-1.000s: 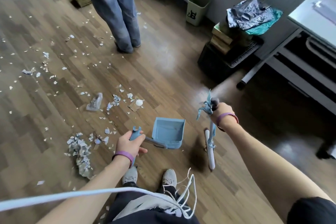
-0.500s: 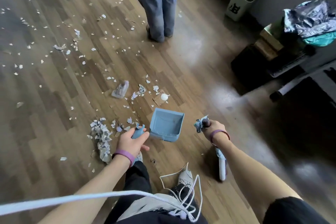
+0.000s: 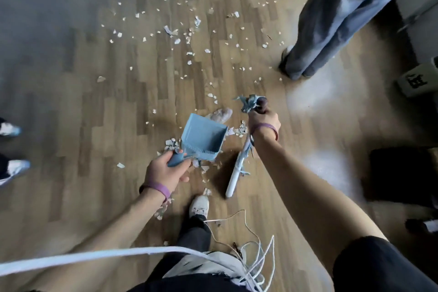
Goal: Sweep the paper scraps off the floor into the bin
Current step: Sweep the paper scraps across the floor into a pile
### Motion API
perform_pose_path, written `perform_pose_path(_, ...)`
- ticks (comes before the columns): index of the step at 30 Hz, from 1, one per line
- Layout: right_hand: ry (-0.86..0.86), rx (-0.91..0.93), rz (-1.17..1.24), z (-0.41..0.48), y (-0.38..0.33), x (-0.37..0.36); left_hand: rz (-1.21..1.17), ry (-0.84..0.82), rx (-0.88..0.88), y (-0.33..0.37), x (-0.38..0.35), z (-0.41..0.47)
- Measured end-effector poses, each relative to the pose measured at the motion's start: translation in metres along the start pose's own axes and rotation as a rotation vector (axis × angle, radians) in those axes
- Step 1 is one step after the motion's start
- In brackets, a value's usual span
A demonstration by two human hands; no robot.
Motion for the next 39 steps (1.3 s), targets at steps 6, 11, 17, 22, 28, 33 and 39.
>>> perform_pose_path(6, -0.071, 0.204, -0.015, -0.007, -0.064, -0.027, -0.173, 0.206, 0.058, 0.000, 0.035, 0.013)
perform_pose_path(11, -0.237, 0.372, -0.168, -0.024, -0.073, -0.041, -0.297, 0.380, 0.137, -0.009, 0.043, -0.003)
perform_pose_path(17, -0.424, 0.612, -0.235, -0.058, -0.056, -0.026, -0.416, 0.613, 0.254, -0.040, 0.033, -0.068)
perform_pose_path(22, -0.512, 0.870, -0.359, -0.100, -0.052, -0.011, -0.613, 0.826, 0.370, -0.064, 0.029, -0.140)
perform_pose_path(28, -0.768, 1.330, -0.535, -0.202, -0.037, 0.009, -0.840, 1.024, 0.570, -0.108, 0.028, -0.219)
perform_pose_path(33, -0.931, 1.647, -0.640, -0.305, 0.022, 0.030, -0.872, 1.199, 0.688, -0.176, 0.029, -0.301)
perform_pose_path(39, -1.141, 1.743, -0.665, -0.404, 0.143, 0.057, -0.942, 1.388, 0.795, -0.262, 0.027, -0.410)
Point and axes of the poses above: each hand's wrist, its own z-axis towards the middle knuckle, its own x-axis out of the back of the hand, y = z × x, the point moved 5 cm from there along z, towards the middle knuckle, and after that the axes turned 15 degrees about y, right-handed, at the moved point
